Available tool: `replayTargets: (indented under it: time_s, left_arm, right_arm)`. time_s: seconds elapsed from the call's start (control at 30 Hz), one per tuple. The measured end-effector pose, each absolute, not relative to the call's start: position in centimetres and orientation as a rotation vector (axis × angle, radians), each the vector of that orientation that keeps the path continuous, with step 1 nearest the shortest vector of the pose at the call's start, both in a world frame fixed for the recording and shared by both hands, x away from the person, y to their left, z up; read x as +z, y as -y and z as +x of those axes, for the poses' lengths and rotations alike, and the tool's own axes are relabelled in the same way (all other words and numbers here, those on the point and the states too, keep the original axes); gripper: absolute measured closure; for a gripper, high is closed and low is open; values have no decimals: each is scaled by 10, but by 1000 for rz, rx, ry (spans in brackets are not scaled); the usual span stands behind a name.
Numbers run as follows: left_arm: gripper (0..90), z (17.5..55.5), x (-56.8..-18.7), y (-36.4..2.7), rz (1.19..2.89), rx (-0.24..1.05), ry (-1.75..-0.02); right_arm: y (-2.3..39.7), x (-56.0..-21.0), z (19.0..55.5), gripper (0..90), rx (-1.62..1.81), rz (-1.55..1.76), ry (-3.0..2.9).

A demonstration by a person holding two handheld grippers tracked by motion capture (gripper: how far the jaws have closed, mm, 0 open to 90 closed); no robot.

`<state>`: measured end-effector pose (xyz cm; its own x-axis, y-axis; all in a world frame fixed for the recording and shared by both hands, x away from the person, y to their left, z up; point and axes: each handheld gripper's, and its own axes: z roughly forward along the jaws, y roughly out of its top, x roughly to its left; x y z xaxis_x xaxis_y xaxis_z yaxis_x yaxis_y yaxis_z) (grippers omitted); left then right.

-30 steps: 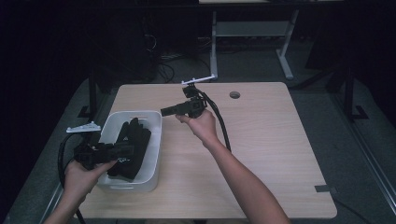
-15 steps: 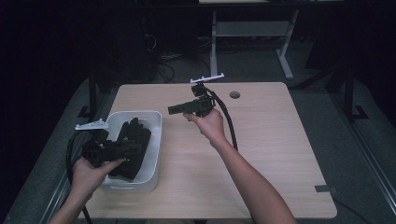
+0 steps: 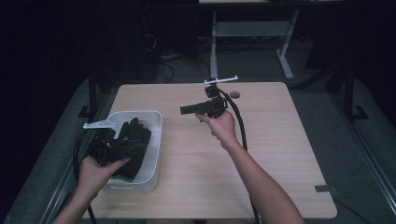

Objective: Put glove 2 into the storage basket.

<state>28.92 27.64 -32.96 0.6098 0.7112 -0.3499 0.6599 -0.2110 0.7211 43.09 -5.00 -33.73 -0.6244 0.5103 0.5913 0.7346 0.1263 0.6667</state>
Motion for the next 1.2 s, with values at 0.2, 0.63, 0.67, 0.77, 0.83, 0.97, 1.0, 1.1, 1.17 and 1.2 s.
replayTargets:
  time_s: [0.2,0.63,0.67,0.77,0.83,0.97,1.0,1.1,1.17,1.2]
  left_arm:
    - [566,290,-330,-269,1930,63,-1081]
    - [566,295,-333,-251,1943,36,-1051]
    - [566,295,-334,-249,1947,33,-1045]
    - [566,296,-334,-243,1951,25,-1033]
    - [565,296,-334,-239,1957,17,-1024]
    - [563,298,-335,-231,1964,6,-1010]
    - [562,298,-335,-230,1963,3,-1011]
    - [558,299,-336,-225,1963,-3,-1008]
    - [555,300,-337,-223,1969,-6,-1001]
    - [555,300,-337,-221,1970,-9,-1001]
  right_arm:
    - [62,-339,428,492,-1511,-1256,2171]
    - [85,-346,424,490,-1530,-1295,2131]
    - [87,-346,423,490,-1523,-1300,2131]
    - [92,-349,422,490,-1525,-1309,2127]
    - [95,-349,421,489,-1528,-1316,2121]
    - [102,-350,419,486,-1537,-1328,2121]
    - [104,-350,419,487,-1537,-1332,2119]
    - [110,-350,418,484,-1540,-1344,2115]
    - [114,-351,417,484,-1552,-1349,2108]
    - [116,-351,417,483,-1546,-1354,2105]
